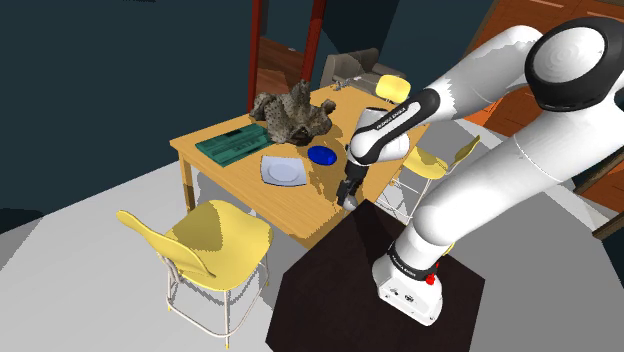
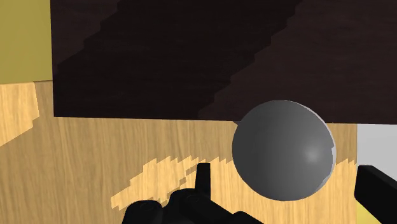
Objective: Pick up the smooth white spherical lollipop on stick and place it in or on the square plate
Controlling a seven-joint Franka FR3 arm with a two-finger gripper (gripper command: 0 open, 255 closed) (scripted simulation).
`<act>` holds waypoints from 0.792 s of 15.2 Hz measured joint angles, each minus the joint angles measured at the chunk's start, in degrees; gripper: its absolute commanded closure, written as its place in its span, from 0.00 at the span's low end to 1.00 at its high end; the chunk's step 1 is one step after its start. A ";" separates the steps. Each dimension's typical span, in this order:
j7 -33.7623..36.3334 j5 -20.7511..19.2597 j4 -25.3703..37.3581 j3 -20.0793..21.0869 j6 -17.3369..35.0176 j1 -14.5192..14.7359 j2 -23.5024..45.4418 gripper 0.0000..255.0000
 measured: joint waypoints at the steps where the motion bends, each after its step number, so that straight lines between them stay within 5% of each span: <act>1: 0.00 0.01 -0.01 0.00 0.03 0.01 0.02 0.00; 3: -0.01 0.02 -0.01 0.00 0.05 0.02 0.04 0.00; 4: -0.01 0.02 -0.01 0.00 0.05 0.02 0.04 1.00; 12: 0.00 0.03 0.00 0.01 0.05 0.03 0.02 1.00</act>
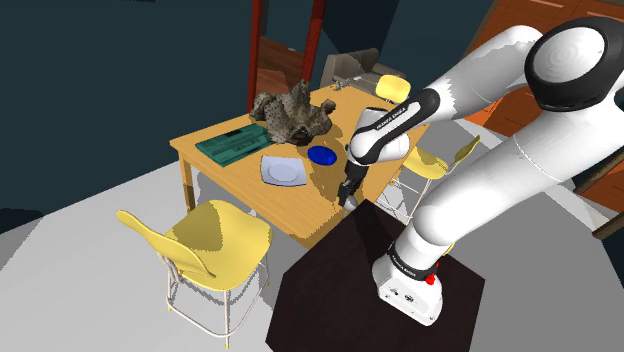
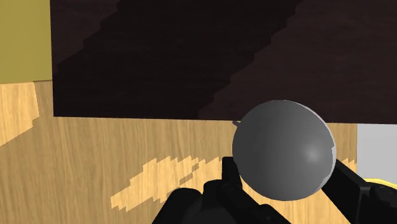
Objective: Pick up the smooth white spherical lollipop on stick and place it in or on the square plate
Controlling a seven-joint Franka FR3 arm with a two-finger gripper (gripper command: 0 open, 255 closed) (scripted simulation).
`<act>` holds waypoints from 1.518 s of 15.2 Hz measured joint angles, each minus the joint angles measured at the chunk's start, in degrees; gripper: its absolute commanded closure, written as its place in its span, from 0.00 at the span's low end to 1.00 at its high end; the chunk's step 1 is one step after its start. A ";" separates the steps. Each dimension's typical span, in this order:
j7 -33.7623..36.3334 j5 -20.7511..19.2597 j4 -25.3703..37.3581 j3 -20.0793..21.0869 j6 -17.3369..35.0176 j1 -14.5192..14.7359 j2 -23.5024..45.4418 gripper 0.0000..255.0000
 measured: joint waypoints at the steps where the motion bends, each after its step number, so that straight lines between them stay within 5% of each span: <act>1: 0.00 0.00 0.00 0.00 0.00 0.00 0.00 1.00; 20: 3.31 -2.76 4.18 2.64 -20.69 -2.66 -16.67 1.00; 23: 3.65 -1.89 7.40 2.90 -21.36 -1.66 -14.16 1.00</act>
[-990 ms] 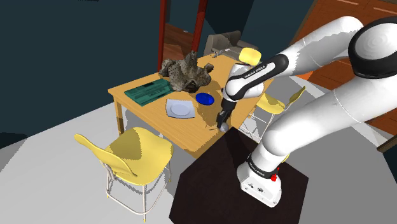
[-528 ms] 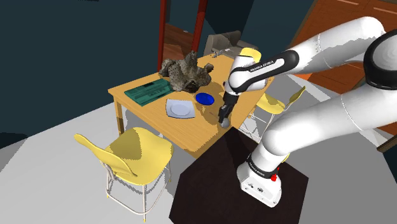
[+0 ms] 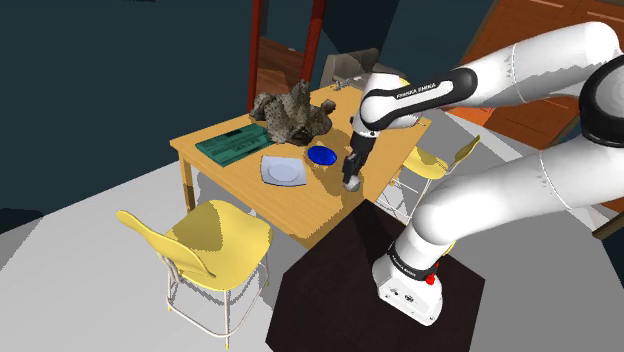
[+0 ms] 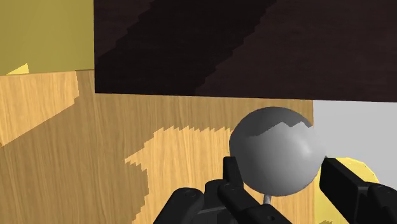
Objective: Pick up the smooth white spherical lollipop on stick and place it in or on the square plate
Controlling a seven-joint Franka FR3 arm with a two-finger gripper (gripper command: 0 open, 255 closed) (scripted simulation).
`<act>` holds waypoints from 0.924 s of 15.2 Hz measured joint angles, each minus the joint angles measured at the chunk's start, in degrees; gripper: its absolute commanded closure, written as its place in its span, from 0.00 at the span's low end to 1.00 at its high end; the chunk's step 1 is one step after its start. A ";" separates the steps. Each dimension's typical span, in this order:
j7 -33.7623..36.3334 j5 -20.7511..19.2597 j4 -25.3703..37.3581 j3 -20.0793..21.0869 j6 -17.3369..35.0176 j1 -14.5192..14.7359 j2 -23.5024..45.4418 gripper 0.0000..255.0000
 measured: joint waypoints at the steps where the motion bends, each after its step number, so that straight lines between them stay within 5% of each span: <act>1: -0.10 0.45 1.95 -0.08 0.21 0.50 2.15 1.00; 14: -0.81 7.43 32.56 0.31 -3.29 5.30 29.62 1.00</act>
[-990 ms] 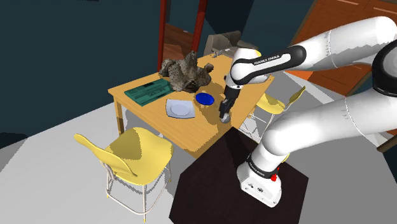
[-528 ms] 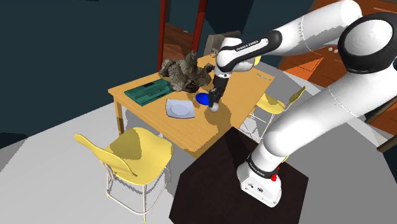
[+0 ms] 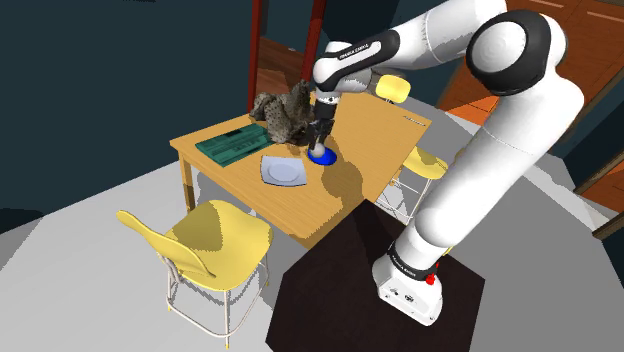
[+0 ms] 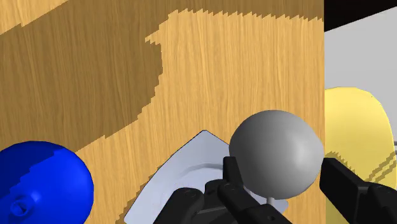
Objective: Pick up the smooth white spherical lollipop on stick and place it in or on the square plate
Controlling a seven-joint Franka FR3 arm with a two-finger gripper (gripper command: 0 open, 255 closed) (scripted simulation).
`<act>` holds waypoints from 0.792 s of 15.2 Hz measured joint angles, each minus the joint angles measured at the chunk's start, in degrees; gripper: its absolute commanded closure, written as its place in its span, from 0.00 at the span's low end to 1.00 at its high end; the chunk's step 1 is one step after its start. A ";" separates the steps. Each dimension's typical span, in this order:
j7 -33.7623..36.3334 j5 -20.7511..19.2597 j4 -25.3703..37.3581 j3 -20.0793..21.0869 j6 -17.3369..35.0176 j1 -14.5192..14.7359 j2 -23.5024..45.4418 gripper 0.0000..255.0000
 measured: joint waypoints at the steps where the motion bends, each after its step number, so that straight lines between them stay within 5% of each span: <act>1: 0.21 0.47 2.78 0.20 -0.85 0.23 1.95 1.00; 12: 0.15 4.25 35.35 1.08 -11.66 -0.76 24.18 1.00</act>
